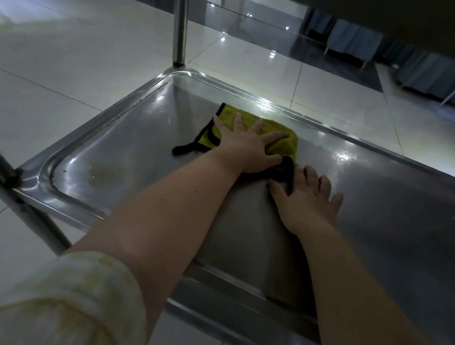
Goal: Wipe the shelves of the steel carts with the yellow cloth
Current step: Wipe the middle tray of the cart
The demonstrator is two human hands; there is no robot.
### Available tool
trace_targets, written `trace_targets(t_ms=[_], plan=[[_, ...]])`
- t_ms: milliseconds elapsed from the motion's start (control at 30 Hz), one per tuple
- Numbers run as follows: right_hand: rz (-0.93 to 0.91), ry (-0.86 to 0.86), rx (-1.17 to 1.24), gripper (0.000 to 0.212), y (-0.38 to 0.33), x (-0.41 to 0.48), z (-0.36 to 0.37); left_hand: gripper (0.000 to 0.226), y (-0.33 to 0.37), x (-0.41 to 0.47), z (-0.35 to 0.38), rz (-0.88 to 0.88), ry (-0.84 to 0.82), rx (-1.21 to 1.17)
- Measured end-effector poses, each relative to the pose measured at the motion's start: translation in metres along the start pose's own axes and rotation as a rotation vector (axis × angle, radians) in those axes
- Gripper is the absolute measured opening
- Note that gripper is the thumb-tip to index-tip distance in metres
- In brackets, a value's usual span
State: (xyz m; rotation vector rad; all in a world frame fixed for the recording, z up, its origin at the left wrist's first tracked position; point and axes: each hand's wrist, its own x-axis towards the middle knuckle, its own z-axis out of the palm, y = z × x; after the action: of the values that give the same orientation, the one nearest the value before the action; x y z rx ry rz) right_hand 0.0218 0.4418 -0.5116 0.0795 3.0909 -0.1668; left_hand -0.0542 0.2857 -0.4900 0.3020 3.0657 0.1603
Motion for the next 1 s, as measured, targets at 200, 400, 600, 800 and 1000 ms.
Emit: trace_targets(t_ms=[200,400,600,800,1000], plan=[[-0.022,0.008,0.003,0.076,0.009,0.006,0.008,0.070,-0.099,-0.010,-0.008,-0.159,0.031,-0.017],[-0.007,0.029,-0.030,0.082,0.007,0.008,0.013,0.074,-0.153,-0.027,-0.011,-0.295,0.046,0.023],[-0.009,0.010,-0.026,0.074,0.005,0.004,0.009,0.071,-0.041,-0.031,-0.005,-0.098,-0.013,0.017],[-0.056,0.005,-0.008,0.080,0.010,0.003,0.006,0.066,-0.036,-0.067,0.003,0.080,-0.029,0.002],[-0.046,-0.005,0.029,0.087,0.009,0.004,0.005,0.076,-0.162,-0.126,-0.005,-0.249,-0.048,0.049]])
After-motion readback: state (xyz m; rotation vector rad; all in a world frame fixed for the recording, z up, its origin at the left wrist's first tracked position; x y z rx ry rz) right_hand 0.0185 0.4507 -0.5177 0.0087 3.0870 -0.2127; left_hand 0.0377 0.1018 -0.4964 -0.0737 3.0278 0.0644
